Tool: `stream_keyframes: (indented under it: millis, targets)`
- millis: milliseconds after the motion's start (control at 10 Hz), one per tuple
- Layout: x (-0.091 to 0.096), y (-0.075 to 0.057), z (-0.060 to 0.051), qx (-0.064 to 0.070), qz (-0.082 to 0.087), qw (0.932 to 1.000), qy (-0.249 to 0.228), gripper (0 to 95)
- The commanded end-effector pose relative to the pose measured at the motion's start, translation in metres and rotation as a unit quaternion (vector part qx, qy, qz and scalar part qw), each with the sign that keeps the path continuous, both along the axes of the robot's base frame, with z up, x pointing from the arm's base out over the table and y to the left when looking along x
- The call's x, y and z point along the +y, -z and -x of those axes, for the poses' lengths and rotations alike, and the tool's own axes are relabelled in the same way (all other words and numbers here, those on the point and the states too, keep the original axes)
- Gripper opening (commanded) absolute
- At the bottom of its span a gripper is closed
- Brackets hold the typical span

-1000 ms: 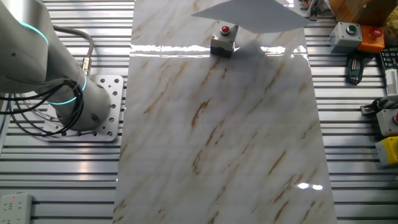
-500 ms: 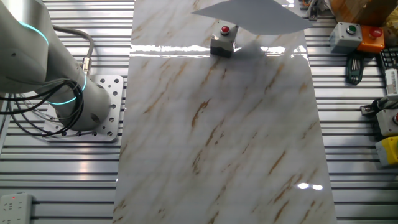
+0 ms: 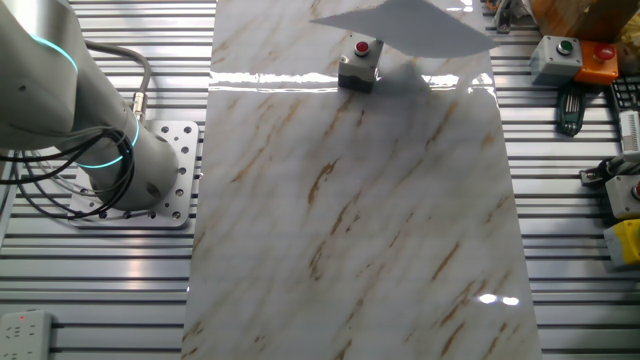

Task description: Flip over and spread out the paper that is laid flat on the table

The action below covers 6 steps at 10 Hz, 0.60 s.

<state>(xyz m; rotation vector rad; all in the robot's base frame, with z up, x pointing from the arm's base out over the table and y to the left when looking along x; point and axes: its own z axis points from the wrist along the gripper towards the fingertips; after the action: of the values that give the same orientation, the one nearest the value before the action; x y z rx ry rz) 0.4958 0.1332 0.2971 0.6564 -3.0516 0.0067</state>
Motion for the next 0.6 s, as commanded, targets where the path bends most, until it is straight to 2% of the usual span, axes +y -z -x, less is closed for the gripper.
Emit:
stream_keyframes:
  millis: [100,300,600]
  targets:
    - [-0.002,0.006,-0.001,0.002,0.001,1.0,-0.01,0.0]
    - [-0.007,0.023,-0.007,-0.001,0.004,0.9997,-0.023,0.0]
    - [-0.01,0.037,-0.012,-0.002,0.011,0.9992,-0.039,0.0]
